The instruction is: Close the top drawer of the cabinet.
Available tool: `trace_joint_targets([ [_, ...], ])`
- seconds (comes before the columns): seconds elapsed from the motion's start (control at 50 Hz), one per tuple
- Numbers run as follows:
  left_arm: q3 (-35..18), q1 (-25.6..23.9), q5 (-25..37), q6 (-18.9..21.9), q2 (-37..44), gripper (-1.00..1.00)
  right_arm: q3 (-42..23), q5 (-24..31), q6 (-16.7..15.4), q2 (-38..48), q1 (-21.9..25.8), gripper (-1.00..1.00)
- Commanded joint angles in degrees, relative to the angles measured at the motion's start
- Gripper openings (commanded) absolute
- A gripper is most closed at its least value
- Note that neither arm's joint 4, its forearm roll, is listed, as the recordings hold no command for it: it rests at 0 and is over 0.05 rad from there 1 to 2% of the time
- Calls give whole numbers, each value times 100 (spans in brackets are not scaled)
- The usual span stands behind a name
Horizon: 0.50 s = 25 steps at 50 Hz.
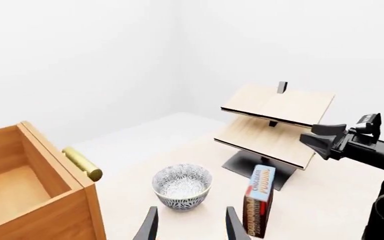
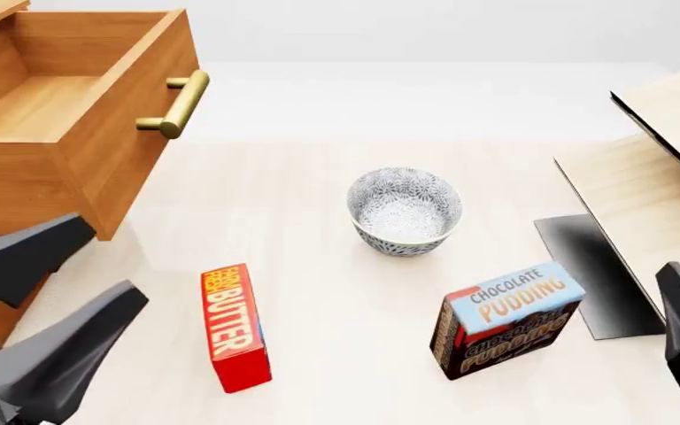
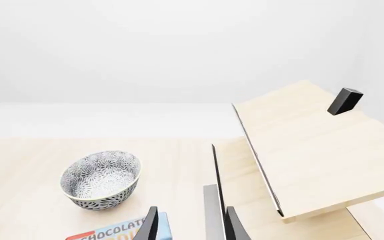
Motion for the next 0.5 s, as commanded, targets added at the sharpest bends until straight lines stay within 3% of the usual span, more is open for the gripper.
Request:
trace_joint_targets([
  [0.02, -129, -303, -490, 48, 555, 100, 0, 0, 0, 0, -1, 100],
  [0.5, -341, -766, -1634, 177, 1976, 100, 0, 0, -1, 0, 0, 100],
])
